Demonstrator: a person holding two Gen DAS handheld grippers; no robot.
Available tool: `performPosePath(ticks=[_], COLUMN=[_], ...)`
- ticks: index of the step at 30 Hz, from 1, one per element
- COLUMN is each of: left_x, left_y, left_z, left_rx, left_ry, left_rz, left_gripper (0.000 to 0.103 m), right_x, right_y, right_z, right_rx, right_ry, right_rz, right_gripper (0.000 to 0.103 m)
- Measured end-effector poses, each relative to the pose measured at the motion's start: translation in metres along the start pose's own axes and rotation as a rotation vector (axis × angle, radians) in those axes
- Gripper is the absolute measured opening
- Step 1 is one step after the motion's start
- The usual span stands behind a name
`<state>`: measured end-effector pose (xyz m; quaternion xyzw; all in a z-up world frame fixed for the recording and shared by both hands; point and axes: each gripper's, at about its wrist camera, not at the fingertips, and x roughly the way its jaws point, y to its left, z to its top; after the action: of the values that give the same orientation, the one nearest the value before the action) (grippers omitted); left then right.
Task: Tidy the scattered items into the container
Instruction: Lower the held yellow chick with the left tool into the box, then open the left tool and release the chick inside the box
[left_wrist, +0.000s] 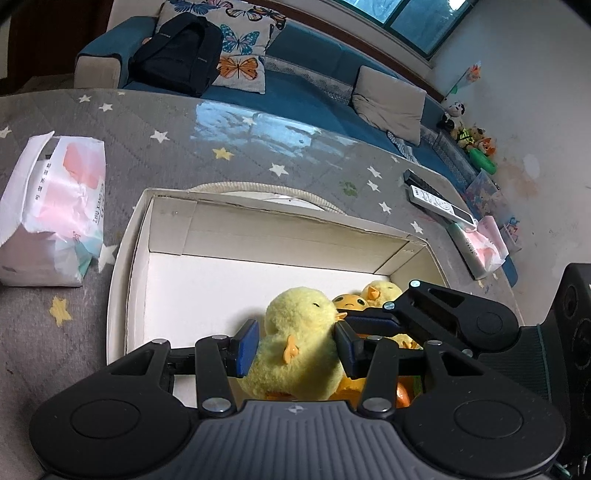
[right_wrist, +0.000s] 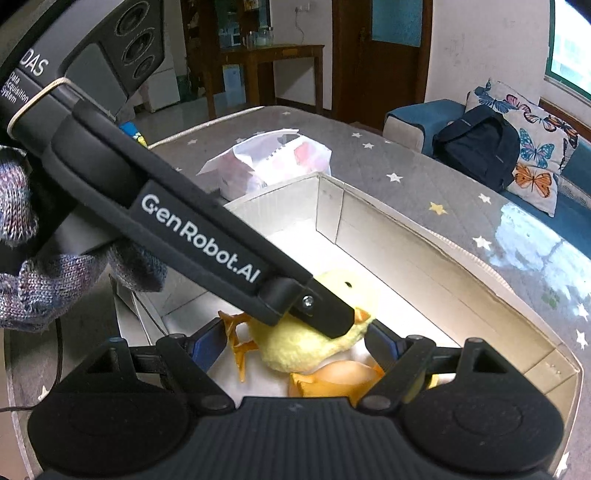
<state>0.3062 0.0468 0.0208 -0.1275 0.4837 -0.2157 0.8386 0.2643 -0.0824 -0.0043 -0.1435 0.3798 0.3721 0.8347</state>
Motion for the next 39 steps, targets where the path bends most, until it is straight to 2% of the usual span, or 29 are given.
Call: performPosePath(ticks=[7, 12, 19, 23, 25, 29, 32, 39], left_x=[-0.003, -0.004, -0.010, -0.017, -0.021, -0.031, -0.040, -0.058], left_y=[0.005, 0.002, -0.015, -0.017, -0.021, -0.027, -0.031, -0.044], left_z=[0.001, 0.001, -0.003, -0.009, -0.012, -0.018, -0.021, -0.034], left_rx=[-0.037, -0.016, 0.058, 0.058, 0.077, 0.086, 0.087, 0.094], left_ry=[-0.011, -0.007, -0.044, -0.073, -0.086, -0.124, -0.148, -0.205], left_rz=[-0.019, -0.004, 0.065, 0.092, 0.116, 0.137, 0.159, 0.208], left_gripper=[0.047, 0.047, 0.047, 0.047, 0.047, 0.047, 0.047, 0.047], right_x=[0.000, -0.001, -0.004, -0.009, -0.011, -0.020, -0.031, -0.056], right_y=[0.000, 0.001, 0.001, 0.005, 0.005, 0.006, 0.009, 0.009], right_z=[0.002, 0.000, -0.001, -0.003, -0.005, -0.008, -0.010, -0.015], right_rx=[-0.003, -0.006, -0.001, -0.018, -0.011, 0.011, 0.010, 0.064], right_ry=[0.002, 0.001, -0.016, -0.038, -0.045, -0.067, -0.094, -0.163], right_rz=[0.005, 0.004, -0.010, -0.034, -0.044, -0.055, -0.074, -0.121], right_gripper=[0.083, 0.083, 0.086, 0.088, 0.093, 0.093, 0.098, 0.101])
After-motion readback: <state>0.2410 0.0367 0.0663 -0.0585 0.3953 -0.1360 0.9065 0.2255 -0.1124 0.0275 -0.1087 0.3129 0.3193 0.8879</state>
